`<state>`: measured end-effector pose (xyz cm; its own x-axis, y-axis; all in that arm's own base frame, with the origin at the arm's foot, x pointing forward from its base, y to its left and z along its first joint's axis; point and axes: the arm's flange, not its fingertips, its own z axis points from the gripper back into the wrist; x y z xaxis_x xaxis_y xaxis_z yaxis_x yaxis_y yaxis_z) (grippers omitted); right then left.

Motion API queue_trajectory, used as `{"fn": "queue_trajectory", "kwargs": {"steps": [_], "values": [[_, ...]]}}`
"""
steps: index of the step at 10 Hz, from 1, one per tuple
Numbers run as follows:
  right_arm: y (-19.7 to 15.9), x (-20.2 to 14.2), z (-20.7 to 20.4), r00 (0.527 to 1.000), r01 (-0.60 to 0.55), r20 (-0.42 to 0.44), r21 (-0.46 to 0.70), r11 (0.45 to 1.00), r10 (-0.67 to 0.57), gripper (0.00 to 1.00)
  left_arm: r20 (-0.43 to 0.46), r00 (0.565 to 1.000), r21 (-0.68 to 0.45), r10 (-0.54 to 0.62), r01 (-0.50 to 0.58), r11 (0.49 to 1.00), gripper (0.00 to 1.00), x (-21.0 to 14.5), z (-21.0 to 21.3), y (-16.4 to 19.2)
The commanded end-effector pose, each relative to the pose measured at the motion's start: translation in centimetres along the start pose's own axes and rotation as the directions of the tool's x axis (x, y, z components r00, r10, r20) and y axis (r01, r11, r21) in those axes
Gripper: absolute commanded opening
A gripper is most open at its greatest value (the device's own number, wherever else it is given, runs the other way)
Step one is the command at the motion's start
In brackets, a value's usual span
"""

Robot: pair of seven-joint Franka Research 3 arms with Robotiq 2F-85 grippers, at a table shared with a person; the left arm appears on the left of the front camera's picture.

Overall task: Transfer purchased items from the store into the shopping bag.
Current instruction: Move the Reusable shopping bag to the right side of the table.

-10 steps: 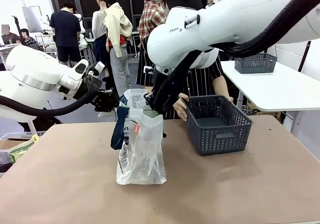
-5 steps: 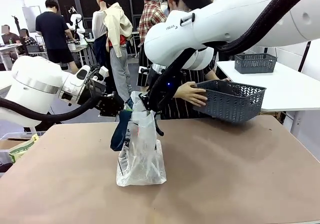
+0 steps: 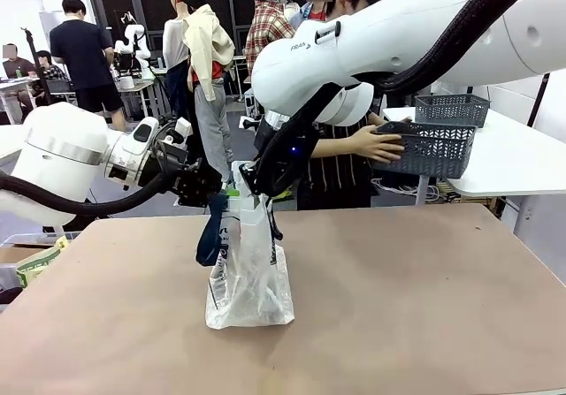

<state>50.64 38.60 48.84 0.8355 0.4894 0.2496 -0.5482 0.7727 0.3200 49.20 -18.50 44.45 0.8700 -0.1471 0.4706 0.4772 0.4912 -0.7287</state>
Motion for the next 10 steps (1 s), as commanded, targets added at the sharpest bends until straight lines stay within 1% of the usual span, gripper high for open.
{"fn": "queue_trajectory", "kwargs": {"steps": [1, 3, 5, 10], "values": [[0.7, 0.3, -0.6, 0.998, -0.056, 0.026, 0.053, 0.997, 0.054, 0.0, 0.017, 1.0, -0.071, -0.013, 0.014, 0.997, 0.3, 0.5, -0.8, 0.3], [1.7, 0.4, -0.8, 0.995, -0.097, 0.031, 0.055, 0.994, 0.095, 0.0, 0.043, 0.999, -0.076, -0.014, 0.017, 0.997, 0.3, 0.8, -1.4, 0.3], [2.4, 0.3, -0.9, 0.991, -0.134, 0.033, 0.048, 0.99, 0.132, 0.0, 0.049, 0.999, -0.086, -0.01, 0.014, 0.996, 0.3, 1.1, -1.9, 0.3], [3.2, 0.8, -1.4, 0.986, -0.165, 0.005, 0.026, 0.986, 0.165, 0.0, 0.049, 0.998, -0.118, 0.027, -0.021, 0.993, 0.3, 1.8, -2.7, 0.8]]}}
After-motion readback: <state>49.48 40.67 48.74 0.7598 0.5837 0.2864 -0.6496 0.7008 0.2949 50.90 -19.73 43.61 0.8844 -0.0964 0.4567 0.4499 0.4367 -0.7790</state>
